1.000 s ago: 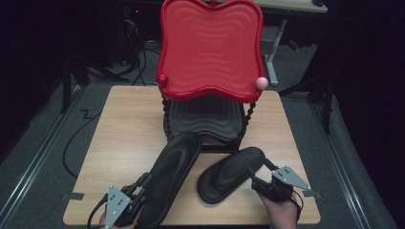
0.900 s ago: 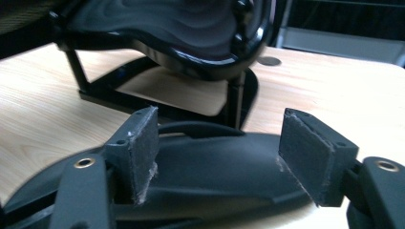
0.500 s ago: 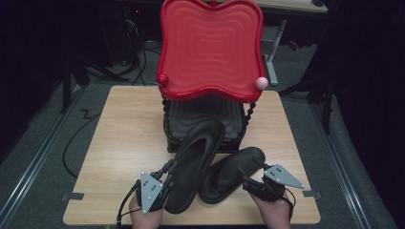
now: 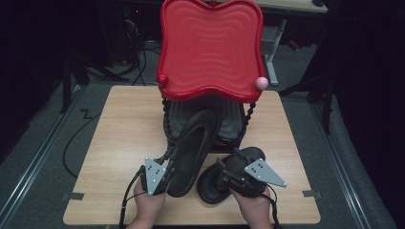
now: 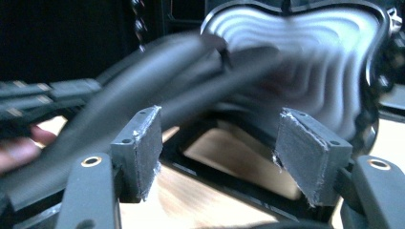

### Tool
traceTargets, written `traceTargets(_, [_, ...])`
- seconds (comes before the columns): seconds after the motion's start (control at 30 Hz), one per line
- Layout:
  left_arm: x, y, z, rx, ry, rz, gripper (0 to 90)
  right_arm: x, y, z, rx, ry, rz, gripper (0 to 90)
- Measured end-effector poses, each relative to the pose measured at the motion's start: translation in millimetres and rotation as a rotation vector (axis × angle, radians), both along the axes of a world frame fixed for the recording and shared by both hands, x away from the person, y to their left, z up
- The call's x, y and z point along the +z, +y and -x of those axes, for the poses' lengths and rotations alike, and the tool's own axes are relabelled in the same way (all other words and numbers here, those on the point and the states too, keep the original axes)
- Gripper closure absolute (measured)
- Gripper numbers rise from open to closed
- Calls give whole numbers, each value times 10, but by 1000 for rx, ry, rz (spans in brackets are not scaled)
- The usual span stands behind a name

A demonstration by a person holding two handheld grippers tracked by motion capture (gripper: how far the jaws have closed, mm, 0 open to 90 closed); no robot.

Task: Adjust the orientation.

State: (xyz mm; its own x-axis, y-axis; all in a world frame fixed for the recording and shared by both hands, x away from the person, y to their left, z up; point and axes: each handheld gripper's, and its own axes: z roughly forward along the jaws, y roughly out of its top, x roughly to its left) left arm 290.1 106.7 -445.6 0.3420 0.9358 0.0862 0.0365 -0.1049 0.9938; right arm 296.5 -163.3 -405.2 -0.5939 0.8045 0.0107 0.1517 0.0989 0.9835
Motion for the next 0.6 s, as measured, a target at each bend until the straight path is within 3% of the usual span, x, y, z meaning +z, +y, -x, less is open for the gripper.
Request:
traceTargets(0.27, [46, -139, -40, 40, -27, -9, 829, 83, 367, 23, 71, 3, -31, 365])
traceTargets(0.37, [87, -170, -43, 48, -39, 4, 829, 79, 494, 11, 67, -6, 9, 402])
traceTargets(0.47, [127, -177, -35, 61, -51, 11, 827, 51, 541, -51, 52, 13, 21, 473])
traceTargets(0.53, [138, -170, -71, 60, -45, 9, 813, 26, 560, -100, 34, -2, 31, 642])
traceTargets(0.6, [140, -171, -110, 65, -45, -2, 808, 18, 569, -117, 22, -15, 40, 683])
